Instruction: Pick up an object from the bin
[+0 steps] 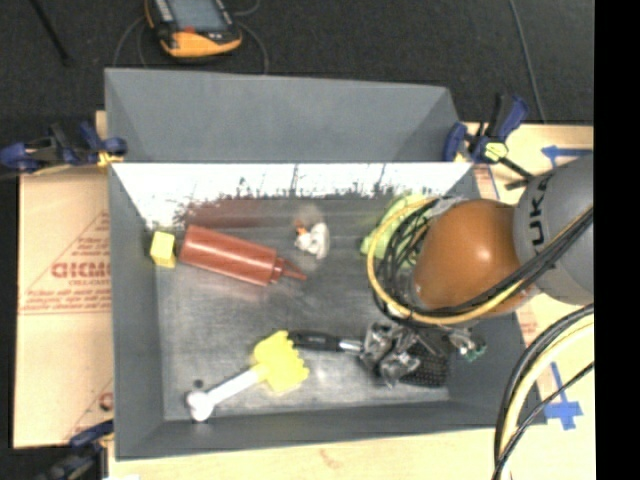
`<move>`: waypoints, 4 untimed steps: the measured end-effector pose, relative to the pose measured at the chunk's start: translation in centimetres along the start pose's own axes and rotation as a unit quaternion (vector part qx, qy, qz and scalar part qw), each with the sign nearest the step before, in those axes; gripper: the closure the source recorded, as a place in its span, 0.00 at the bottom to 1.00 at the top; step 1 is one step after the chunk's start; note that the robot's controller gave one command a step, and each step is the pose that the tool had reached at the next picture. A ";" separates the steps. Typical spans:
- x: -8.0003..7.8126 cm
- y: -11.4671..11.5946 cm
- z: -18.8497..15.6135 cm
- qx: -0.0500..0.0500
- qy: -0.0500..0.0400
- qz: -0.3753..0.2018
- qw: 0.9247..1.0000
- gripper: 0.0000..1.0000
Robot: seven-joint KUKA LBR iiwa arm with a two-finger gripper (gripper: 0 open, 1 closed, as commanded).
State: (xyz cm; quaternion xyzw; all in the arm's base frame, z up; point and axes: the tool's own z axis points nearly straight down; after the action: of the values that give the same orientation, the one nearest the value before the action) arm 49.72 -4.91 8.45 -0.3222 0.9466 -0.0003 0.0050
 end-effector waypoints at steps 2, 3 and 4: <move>1.5 -0.6 -6.4 0.003 -0.001 0.001 1.000 1.00; 3.1 -3.5 -3.7 0.000 0.002 0.123 0.992 0.00; 3.1 -3.5 -3.7 0.000 0.002 0.123 0.992 0.00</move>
Offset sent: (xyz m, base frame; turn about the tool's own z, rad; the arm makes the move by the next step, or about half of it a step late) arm -0.0261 -0.0423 -0.0009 0.0670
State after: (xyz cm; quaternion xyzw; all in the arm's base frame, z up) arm 49.39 -9.60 12.10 -0.2034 0.9791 -0.0003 0.0025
